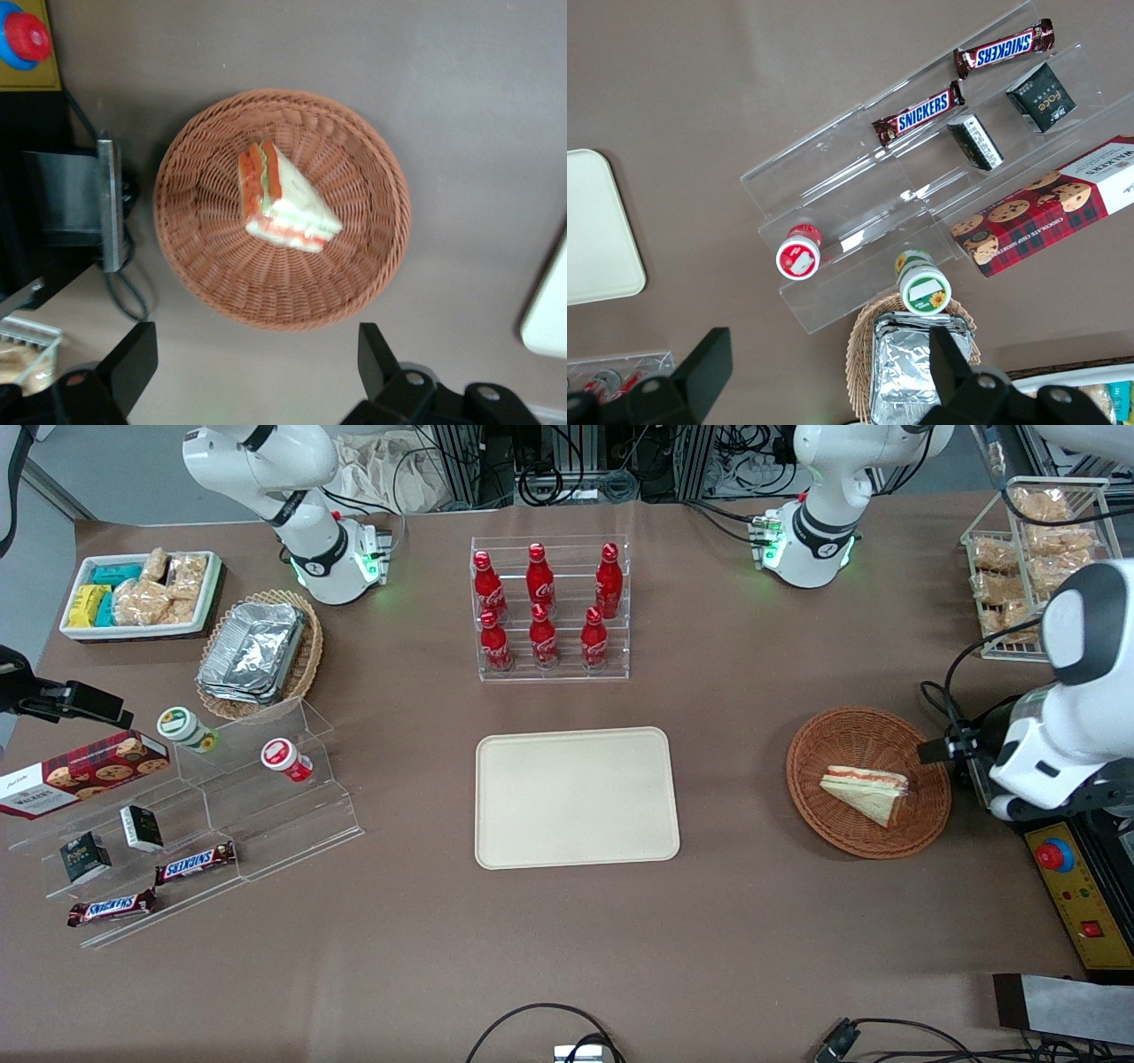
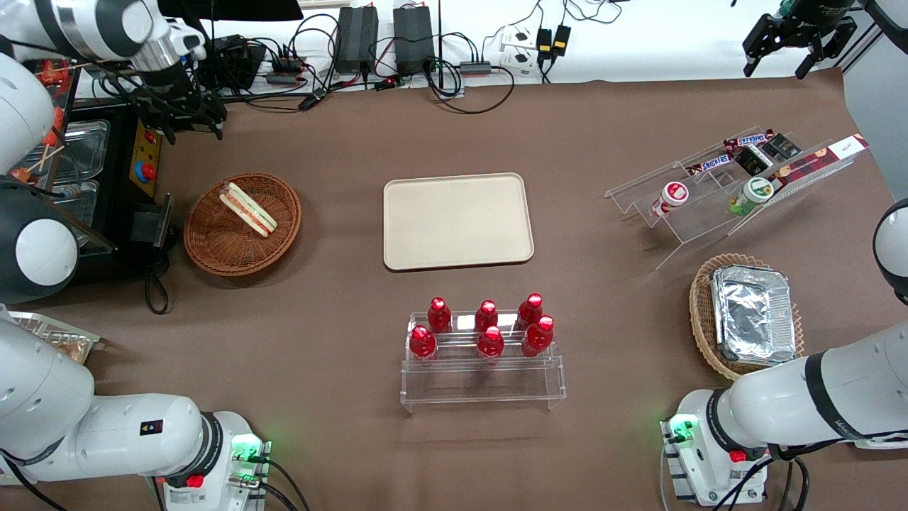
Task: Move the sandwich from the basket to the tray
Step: 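Lower the open left gripper over the sandwich in the wicker basket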
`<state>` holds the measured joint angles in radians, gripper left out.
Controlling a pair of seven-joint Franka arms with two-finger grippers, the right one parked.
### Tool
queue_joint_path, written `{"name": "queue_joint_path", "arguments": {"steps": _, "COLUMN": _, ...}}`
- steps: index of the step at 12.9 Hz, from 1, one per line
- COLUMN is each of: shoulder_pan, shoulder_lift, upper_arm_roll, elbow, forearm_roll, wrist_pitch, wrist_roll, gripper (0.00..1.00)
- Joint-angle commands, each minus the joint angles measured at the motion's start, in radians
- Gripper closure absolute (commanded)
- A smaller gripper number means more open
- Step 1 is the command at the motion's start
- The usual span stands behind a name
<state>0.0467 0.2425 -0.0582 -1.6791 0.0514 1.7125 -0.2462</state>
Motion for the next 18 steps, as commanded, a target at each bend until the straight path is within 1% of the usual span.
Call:
{"name": "queue_joint_path", "arguments": {"steps": 1, "shoulder_pan": 0.002, "shoulder_lift": -0.020, "upper_arm_roll": 0.017, "elbow": -0.125, "forearm_roll": 0.007, "wrist_pitch": 0.116, "wrist_roll": -0.228, "gripper": 0.00}}
{"name": "queue_joint_path", "arguments": {"steps": 2, "shoulder_pan": 0.001, "shoulder_lift": -0.005, "upper_arm_roll": 0.037, "elbow": -0.149, "forearm_roll": 0.010, "wrist_pitch": 0.169, "wrist_roll": -0.270, "gripper": 0.00}}
{"name": "queue_joint_path", "arguments": {"steps": 4, "shoulder_pan": 0.001, "shoulder_lift": 0.004, "upper_arm_roll": 0.046, "elbow": -0.232, "forearm_roll": 0.004, "wrist_pitch": 0.295, "wrist_roll": -0.309, "gripper": 0.00}}
{"name": "queue_joint_path", "arguments": {"steps": 6, "shoulder_pan": 0.001, "shoulder_lift": 0.018, "upper_arm_roll": 0.067, "elbow": -0.296, "forearm_roll": 0.004, "wrist_pitch": 0.399, "wrist_roll": -0.440, "gripper": 0.00}}
{"name": "queue_joint_path", "arguments": {"steps": 7, "shoulder_pan": -0.001, "shoulder_lift": 0.035, "upper_arm_roll": 0.067, "elbow": -0.303, "forearm_roll": 0.002, "wrist_pitch": 0.424, "wrist_roll": -0.488, "gripper": 0.00}}
{"name": "queue_joint_path", "arguments": {"steps": 8, "shoulder_pan": -0.002, "shoulder_lift": 0.055, "upper_arm_roll": 0.066, "elbow": -0.303, "forearm_roll": 0.002, "wrist_pitch": 0.429, "wrist_roll": -0.525, "gripper": 0.00}}
{"name": "queue_joint_path", "arguments": {"steps": 10, "shoulder_pan": -0.002, "shoulder_lift": 0.069, "upper_arm_roll": 0.066, "elbow": -0.303, "forearm_roll": -0.004, "wrist_pitch": 0.429, "wrist_roll": -0.541, "gripper": 0.00}}
{"name": "queue_joint_path", "arguments": {"steps": 12, "shoulder_pan": -0.004, "shoulder_lift": 0.083, "upper_arm_roll": 0.066, "elbow": -0.297, "forearm_roll": -0.030, "wrist_pitch": 0.431, "wrist_roll": -0.558, "gripper": 0.00}}
{"name": "queue_joint_path", "arguments": {"steps": 14, "shoulder_pan": -0.010, "shoulder_lift": 0.087, "upper_arm_roll": 0.064, "elbow": -0.298, "forearm_roll": -0.030, "wrist_pitch": 0.447, "wrist_roll": -0.571, "gripper": 0.00}}
{"name": "queue_joint_path", "arguments": {"steps": 18, "shoulder_pan": -0.015, "shoulder_lift": 0.141, "upper_arm_roll": 0.061, "elbow": -0.297, "forearm_roll": -0.030, "wrist_pitch": 0.475, "wrist_roll": -0.605, "gripper": 0.00}}
